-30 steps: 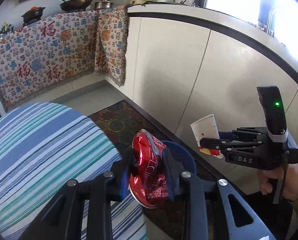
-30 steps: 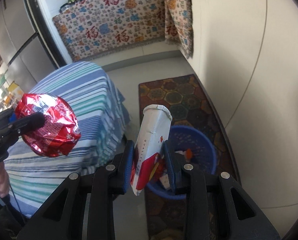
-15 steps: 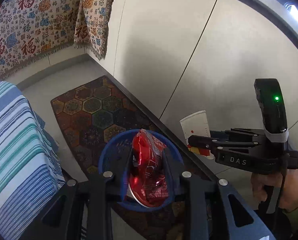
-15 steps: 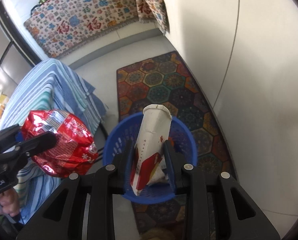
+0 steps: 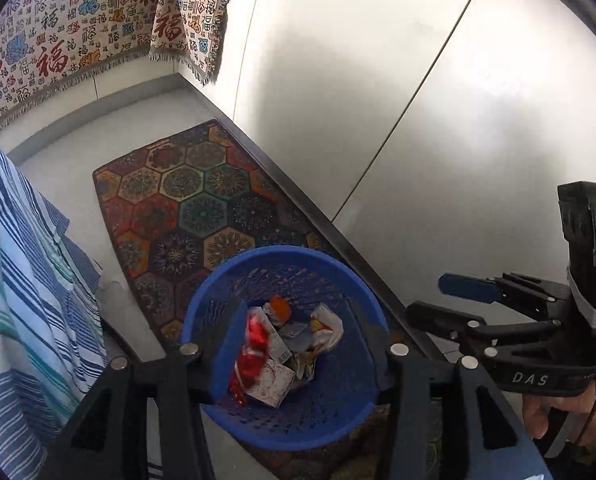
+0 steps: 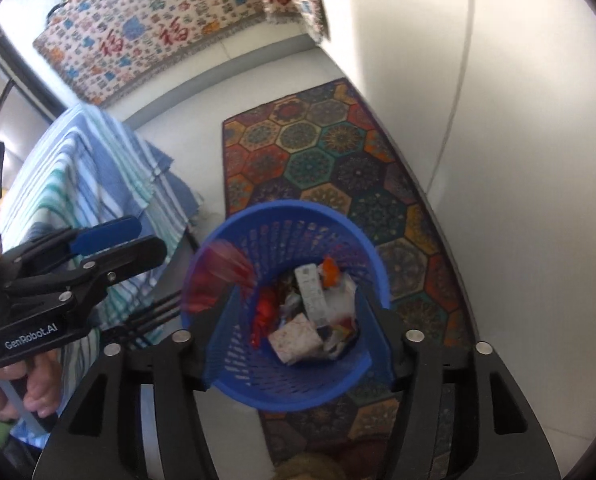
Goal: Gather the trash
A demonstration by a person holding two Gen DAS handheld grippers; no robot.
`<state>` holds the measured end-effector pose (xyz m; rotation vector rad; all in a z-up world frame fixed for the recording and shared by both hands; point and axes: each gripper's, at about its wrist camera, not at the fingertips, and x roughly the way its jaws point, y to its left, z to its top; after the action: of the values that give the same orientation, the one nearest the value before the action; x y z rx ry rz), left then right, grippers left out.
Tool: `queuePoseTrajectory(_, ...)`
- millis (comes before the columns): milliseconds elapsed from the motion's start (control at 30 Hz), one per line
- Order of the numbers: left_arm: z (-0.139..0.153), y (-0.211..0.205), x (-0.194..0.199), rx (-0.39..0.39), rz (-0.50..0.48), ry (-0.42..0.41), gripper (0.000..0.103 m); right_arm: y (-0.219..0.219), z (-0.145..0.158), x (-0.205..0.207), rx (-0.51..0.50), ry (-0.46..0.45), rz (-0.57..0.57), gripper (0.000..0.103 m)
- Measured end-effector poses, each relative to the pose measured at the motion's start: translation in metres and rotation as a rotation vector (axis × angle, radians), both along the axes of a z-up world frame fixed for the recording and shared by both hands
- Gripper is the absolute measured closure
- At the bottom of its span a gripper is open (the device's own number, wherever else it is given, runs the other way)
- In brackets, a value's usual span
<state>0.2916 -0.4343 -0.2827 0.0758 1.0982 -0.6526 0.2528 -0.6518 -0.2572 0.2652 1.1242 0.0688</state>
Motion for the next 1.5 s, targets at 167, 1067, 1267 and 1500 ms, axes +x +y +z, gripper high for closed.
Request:
queuePoseTrajectory(167,0.017,-0.001,-0.015,0.004,-0.006,-0.053,0.053,-0.015,0.02,-0.007,-0.022,-0.044,-0.086,0.012)
queuePoseTrajectory(1067,0.132,0.078,-0.188,0.141,0.068,-0.314,0.006,0.033,0.112,-0.219,-0.162,-0.14,-0.286,0.0)
queuePoseTrajectory(1267,0.137,0.08,-0.202,0.186,0.075,-0.28,0.006,0.048,0.135,-0.243,-0.155,-0.16,-0.284,0.0)
queuePoseTrajectory(1500,0.147,0.088,-0.213,0.149,0.049,-0.246,0.006,0.079,0.156,-0.254,-0.19,-0.186,-0.219,0.0)
